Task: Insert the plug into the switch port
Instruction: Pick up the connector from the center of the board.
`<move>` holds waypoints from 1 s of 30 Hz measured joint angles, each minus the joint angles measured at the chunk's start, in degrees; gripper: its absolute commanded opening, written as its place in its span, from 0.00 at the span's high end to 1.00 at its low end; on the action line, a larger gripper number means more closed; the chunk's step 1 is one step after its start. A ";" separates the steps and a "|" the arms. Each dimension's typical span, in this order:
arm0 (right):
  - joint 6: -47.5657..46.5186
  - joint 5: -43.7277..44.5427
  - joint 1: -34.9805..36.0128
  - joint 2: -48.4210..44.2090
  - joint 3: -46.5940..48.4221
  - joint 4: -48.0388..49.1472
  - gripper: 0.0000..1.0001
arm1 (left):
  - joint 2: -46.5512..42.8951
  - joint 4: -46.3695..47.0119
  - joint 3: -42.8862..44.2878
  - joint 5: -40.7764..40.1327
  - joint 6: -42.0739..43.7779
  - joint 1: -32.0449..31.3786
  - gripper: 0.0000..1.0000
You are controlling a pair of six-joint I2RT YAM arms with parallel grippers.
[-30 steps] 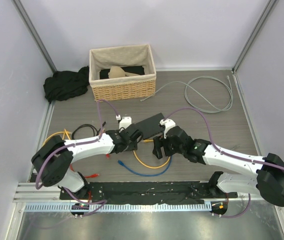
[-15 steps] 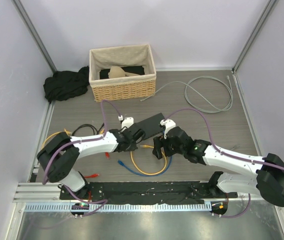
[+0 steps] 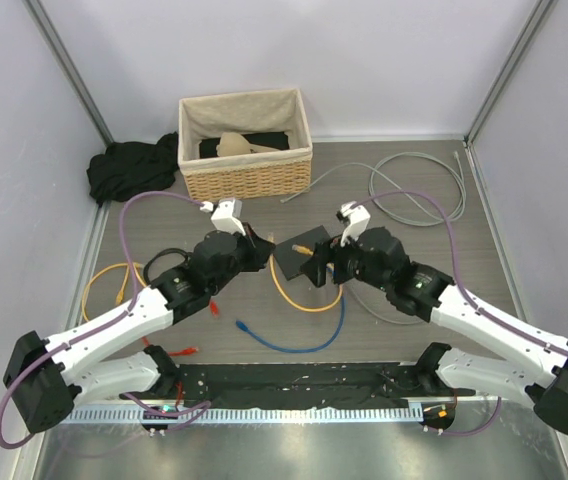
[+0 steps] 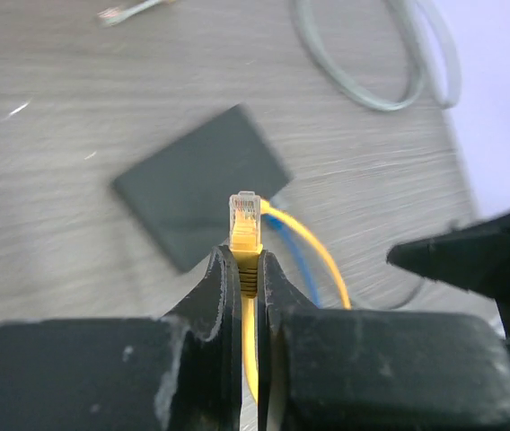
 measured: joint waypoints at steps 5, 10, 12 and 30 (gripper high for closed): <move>2.36 -6.78 -4.59 -0.61 3.56 2.43 0.18 | -0.04 10.25 -3.69 6.36 0.22 0.68 0.98; 5.57 -13.05 -5.49 -0.09 3.67 6.34 0.18 | 0.15 18.16 -4.37 10.45 -0.98 0.72 0.96; 6.60 -14.73 -5.49 0.48 3.67 7.82 0.18 | 0.17 21.20 -4.37 11.67 -1.62 0.72 0.95; 10.34 -21.68 -9.22 1.07 0.63 16.41 0.82 | 3.74 37.59 -4.57 20.70 -6.01 0.81 0.94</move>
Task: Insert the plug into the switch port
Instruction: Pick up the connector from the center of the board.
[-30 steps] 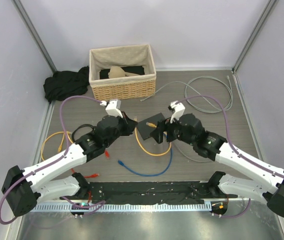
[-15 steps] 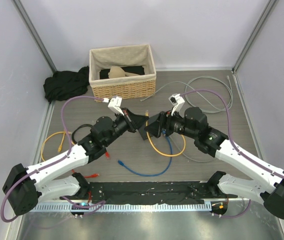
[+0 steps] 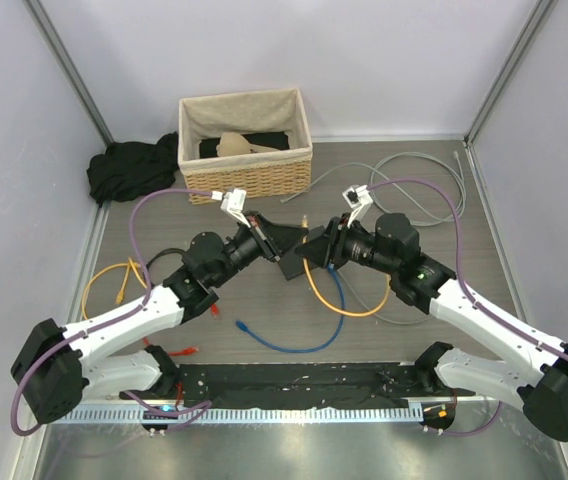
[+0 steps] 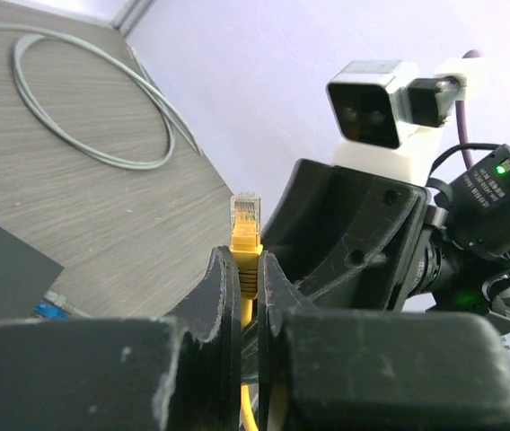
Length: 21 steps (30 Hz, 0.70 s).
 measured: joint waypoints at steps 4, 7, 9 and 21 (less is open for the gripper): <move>-0.28 -1.64 0.13 -0.04 -0.13 1.40 0.99 | 1.42 1.40 -0.07 0.79 -0.57 0.04 0.80; -1.49 -1.55 0.02 -0.15 -0.15 0.59 0.99 | 1.51 1.14 -0.20 0.74 -0.87 0.20 0.59; -3.48 -0.55 0.00 -0.57 -0.04 -1.70 0.99 | 1.07 -0.52 -0.20 0.15 -0.70 0.17 0.51; -18.32 16.94 4.68 -1.75 4.26 -20.90 0.99 | -4.15 -27.98 11.17 -9.86 -0.15 0.17 0.34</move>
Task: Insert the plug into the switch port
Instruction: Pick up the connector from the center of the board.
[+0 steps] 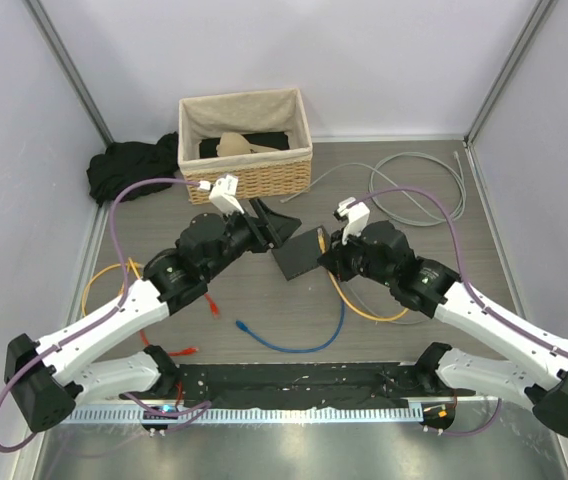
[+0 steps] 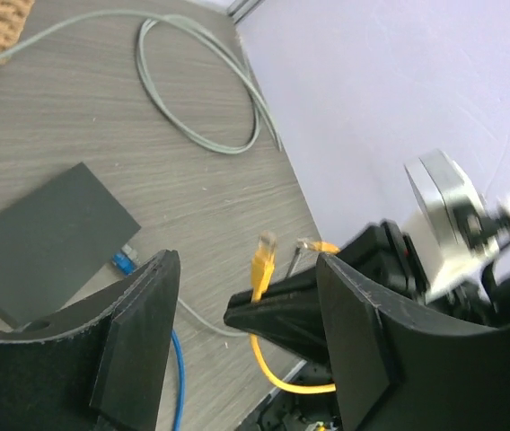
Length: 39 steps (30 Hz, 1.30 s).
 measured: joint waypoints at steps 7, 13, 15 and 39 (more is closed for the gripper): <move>-5.44 10.99 8.70 1.03 1.73 -4.04 0.99 | 6.73 -7.17 5.64 1.18 -4.44 0.00 0.34; -7.61 16.04 11.08 3.04 2.56 -5.51 0.99 | 12.09 -9.86 7.30 4.66 -7.37 -0.04 0.38; -8.09 17.38 11.58 3.63 2.80 -5.81 0.99 | 12.70 -10.34 7.32 5.31 -8.04 -0.28 0.39; -10.73 22.75 14.16 7.89 4.28 -6.27 0.99 | 15.72 -11.06 8.52 6.64 -12.35 -1.36 0.95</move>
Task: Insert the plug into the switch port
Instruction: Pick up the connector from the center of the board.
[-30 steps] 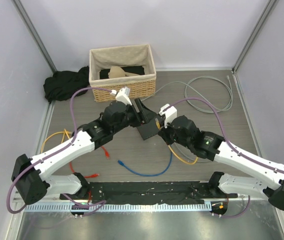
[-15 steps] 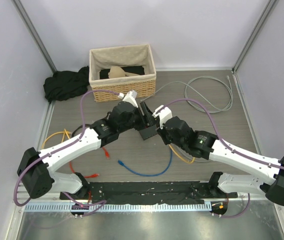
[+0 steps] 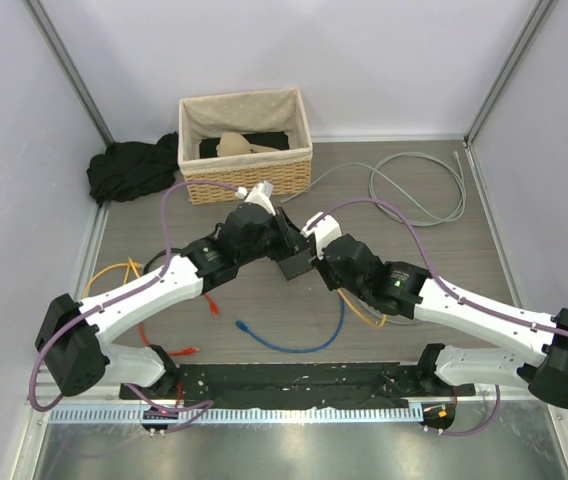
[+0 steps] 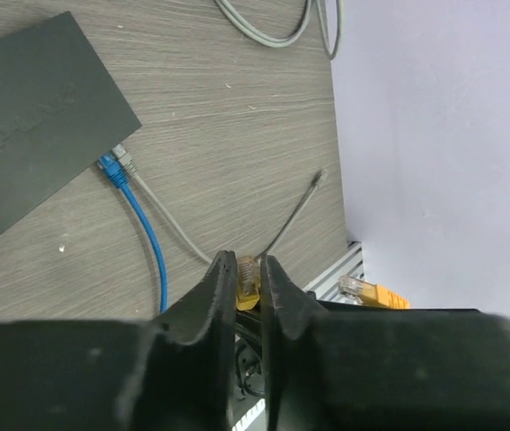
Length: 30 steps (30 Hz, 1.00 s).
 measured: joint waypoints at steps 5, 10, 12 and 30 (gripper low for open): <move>0.33 0.00 0.07 0.00 0.00 -0.20 0.75 | 0.20 -0.22 0.00 -0.52 0.59 0.02 1.00; 1.88 -1.29 0.09 -0.04 0.35 -0.28 0.39 | -0.22 0.39 -1.31 -3.10 3.78 0.00 1.00; 2.99 -3.08 0.09 -0.11 1.53 -0.52 0.32 | -1.11 0.61 -2.75 -5.27 5.92 0.04 1.00; 7.41 -12.09 0.24 -8.61 8.22 1.92 0.23 | -11.19 20.94 -19.82 -3.74 17.55 8.22 0.99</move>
